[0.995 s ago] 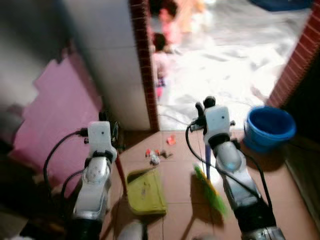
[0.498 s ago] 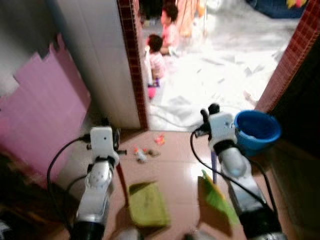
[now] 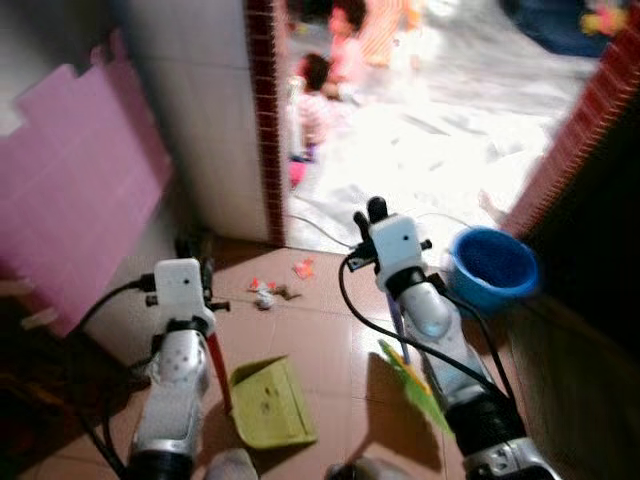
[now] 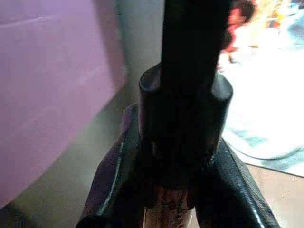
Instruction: Sweep floor
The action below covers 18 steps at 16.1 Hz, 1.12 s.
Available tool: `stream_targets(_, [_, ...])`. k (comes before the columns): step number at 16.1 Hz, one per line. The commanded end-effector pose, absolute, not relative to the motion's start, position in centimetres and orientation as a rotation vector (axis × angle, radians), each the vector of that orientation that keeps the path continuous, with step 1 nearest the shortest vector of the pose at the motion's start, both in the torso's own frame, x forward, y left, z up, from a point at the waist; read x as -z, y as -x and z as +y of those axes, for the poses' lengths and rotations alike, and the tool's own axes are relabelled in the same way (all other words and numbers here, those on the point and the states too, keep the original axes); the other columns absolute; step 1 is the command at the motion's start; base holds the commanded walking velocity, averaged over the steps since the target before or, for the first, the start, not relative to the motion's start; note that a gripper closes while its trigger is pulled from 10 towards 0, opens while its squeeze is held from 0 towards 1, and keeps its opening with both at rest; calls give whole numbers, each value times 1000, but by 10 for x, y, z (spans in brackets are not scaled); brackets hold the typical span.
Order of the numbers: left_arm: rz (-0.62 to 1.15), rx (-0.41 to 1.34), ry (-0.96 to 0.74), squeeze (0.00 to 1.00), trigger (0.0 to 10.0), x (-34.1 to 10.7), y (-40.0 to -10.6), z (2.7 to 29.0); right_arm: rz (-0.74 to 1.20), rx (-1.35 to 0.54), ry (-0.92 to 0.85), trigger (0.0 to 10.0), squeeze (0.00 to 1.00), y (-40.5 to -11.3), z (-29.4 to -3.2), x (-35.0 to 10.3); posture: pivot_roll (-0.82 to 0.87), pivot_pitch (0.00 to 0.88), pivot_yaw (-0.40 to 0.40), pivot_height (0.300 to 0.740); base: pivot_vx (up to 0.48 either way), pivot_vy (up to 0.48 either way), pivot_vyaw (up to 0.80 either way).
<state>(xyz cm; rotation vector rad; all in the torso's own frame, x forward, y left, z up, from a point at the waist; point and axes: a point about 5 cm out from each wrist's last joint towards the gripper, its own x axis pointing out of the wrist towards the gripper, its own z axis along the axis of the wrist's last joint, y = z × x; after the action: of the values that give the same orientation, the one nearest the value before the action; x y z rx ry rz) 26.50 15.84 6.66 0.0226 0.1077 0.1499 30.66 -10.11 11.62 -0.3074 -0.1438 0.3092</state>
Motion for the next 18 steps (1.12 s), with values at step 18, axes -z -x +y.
stream_targets(18, [18, -65, 20, 0, 10000, -85, -270, 159, -199, -210, 314, 10000, 0, -307, -119, -125, 4, 0, 35, 740, 0, 0, 0])
